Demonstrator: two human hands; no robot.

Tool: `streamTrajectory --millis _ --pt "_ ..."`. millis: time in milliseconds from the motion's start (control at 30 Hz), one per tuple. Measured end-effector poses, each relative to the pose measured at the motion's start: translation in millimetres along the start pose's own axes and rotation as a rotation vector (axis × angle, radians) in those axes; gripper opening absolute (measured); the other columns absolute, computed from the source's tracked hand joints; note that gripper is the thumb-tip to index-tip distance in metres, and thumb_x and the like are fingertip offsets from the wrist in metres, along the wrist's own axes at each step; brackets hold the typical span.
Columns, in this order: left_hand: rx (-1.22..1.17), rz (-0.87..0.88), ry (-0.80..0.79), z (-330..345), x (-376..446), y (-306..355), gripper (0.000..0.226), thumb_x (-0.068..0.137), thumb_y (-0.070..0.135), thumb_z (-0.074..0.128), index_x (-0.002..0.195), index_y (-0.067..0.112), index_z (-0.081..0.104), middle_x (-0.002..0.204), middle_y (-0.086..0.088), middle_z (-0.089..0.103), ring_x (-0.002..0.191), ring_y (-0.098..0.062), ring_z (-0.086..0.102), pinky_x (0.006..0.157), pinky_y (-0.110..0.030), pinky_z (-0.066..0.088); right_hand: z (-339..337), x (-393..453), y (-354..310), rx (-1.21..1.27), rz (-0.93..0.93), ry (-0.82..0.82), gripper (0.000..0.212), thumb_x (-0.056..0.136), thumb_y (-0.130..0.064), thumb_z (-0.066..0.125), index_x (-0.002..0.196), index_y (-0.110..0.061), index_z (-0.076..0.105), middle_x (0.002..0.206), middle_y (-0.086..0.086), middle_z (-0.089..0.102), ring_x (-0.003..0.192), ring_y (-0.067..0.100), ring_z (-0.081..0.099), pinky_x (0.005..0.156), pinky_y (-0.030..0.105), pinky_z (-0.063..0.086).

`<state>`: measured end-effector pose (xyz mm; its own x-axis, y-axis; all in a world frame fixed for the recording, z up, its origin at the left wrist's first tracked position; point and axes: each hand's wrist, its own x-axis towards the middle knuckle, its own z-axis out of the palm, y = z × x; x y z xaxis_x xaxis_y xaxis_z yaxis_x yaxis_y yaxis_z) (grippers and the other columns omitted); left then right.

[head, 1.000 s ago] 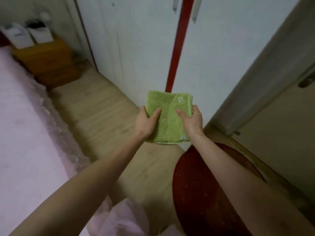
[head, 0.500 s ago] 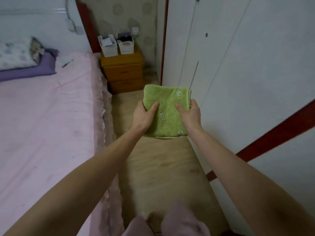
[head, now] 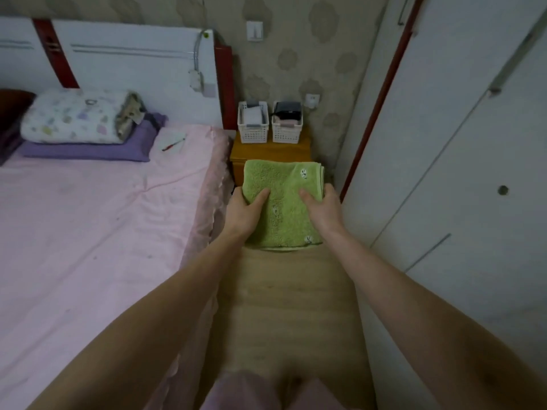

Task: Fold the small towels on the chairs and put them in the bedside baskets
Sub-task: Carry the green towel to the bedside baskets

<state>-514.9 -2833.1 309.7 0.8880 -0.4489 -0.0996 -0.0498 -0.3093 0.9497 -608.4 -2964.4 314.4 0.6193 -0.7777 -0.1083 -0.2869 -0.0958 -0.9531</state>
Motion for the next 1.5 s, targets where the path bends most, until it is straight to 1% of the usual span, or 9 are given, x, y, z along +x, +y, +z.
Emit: streamTrajectory --millis 333,500,733,800,867,1067,1200,1400,1500 --pt "-0.053 -0.090 0.090 -2.5 274.8 19.1 0.051 0.095 0.032 0.059 0.136 0.007 0.046 0.125 -0.005 0.059 0.113 -0.019 0.056 0.101 -0.033 0.045 108.6 265.3 -42.5 0.021 0.000 -0.157 0.017 0.095 -0.026 0.059 0.110 -0.021 0.051 0.115 0.004 0.061 0.101 0.019 0.062 0.080 0.030 0.052" --pt "0.057 -0.124 0.094 -7.2 453.2 -30.6 0.112 0.058 0.089 0.056 0.142 0.018 0.036 0.128 0.008 0.059 0.114 -0.015 0.059 0.099 -0.042 0.050 157.1 378.9 -68.0 0.062 0.081 -0.172 0.016 0.097 -0.018 0.054 0.112 -0.022 0.049 0.119 0.006 0.059 0.100 0.019 0.060 0.075 0.027 0.049" --pt "0.100 -0.237 0.074 9.1 620.8 -30.0 0.100 0.059 0.092 0.051 0.135 0.027 0.042 0.123 0.010 0.061 0.113 -0.017 0.059 0.099 -0.044 0.049 217.7 542.2 -74.5 0.048 0.118 -0.163 0.035 0.098 -0.017 0.052 0.133 -0.016 0.050 0.124 0.003 0.060 0.111 0.020 0.059 0.095 0.040 0.050" --pt "0.090 -0.250 0.037 13.7 649.8 -6.0 0.068 0.075 0.074 0.057 0.122 0.024 0.049 0.121 0.005 0.061 0.113 -0.020 0.058 0.100 -0.045 0.047 233.3 589.9 -71.7 0.035 0.112 -0.169 0.038 0.098 -0.017 0.052 0.136 -0.016 0.046 0.123 0.001 0.059 0.110 0.020 0.058 0.092 0.037 0.050" --pt "0.045 -0.261 0.035 22.8 691.6 2.6 0.050 0.090 0.048 0.058 0.128 0.016 0.049 0.123 -0.001 0.059 0.116 -0.023 0.056 0.103 -0.044 0.044 250.1 641.4 -68.9 0.036 0.092 -0.179 0.037 0.098 -0.016 0.053 0.134 -0.015 0.045 0.118 -0.001 0.058 0.112 0.021 0.058 0.089 0.034 0.049" --pt "0.046 -0.273 0.049 54.5 833.6 -15.7 0.056 0.096 0.038 0.055 0.142 0.015 0.036 0.133 -0.006 0.054 0.124 -0.027 0.050 0.105 -0.038 0.041 302.8 789.5 -50.6 -0.064 0.077 -0.180 0.053 0.095 -0.015 0.056 0.141 -0.023 0.030 0.131 0.003 0.053 0.118 0.025 0.054 0.100 0.051 0.047" --pt "0.061 -0.275 0.060 74.4 906.0 -46.2 0.058 0.098 0.028 0.054 0.148 0.014 0.028 0.139 -0.009 0.049 0.128 -0.026 0.046 0.096 -0.024 0.035 333.1 851.3 -20.1 -0.098 0.018 -0.252 0.065 0.097 -0.008 0.053 0.151 -0.023 0.021 0.147 0.004 0.041 0.130 0.021 0.045 0.106 0.038 0.042" --pt "0.056 -0.311 0.068 106.7 973.9 -123.2 0.059 0.099 0.021 0.052 0.149 0.013 0.023 0.141 -0.010 0.048 0.126 -0.027 0.048 0.095 -0.027 0.037 378.7 918.5 38.7 -0.160 0.002 -0.280 0.068 0.094 -0.001 0.051 0.153 -0.016 0.018 0.151 0.008 0.033 0.135 0.023 0.038 0.111 0.041 0.037" --pt "0.095 -0.305 0.049 119.9 990.6 -152.4 0.061 0.098 0.018 0.053 0.150 0.012 0.022 0.141 -0.010 0.047 0.127 -0.026 0.047 0.096 -0.026 0.036 392.1 941.5 67.6 -0.177 0.020 -0.277 0.070 0.092 0.004 0.050 0.153 -0.012 0.019 0.149 0.008 0.035 0.130 0.016 0.039 0.106 0.030 0.037"
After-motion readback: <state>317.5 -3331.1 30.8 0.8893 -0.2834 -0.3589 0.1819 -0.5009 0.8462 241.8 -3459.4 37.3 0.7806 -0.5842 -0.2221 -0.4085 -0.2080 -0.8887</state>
